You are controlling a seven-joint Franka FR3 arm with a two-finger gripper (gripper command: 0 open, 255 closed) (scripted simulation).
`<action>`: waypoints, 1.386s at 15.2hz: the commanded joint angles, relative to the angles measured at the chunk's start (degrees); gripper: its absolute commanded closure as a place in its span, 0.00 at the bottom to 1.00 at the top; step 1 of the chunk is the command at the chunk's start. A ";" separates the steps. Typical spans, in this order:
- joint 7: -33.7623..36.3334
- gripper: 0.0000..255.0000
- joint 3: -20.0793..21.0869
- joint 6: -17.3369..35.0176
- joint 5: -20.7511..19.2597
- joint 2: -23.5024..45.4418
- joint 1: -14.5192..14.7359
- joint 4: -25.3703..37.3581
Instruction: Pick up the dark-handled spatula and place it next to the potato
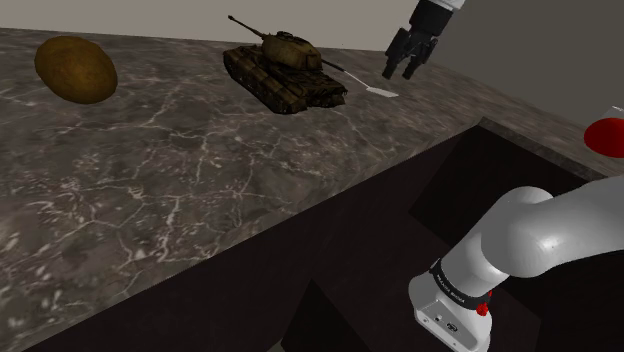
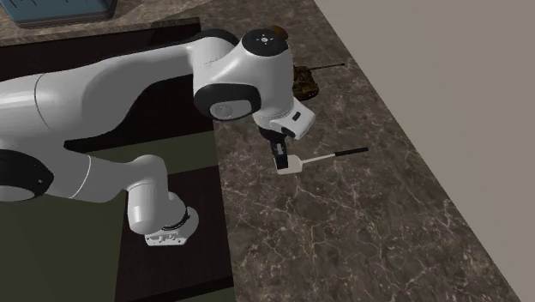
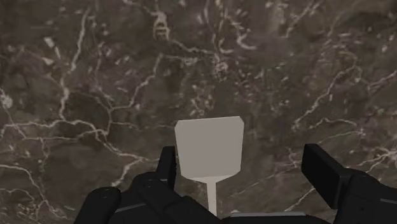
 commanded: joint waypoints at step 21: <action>-3.86 0.00 -1.73 5.03 0.52 25.70 0.54 18.39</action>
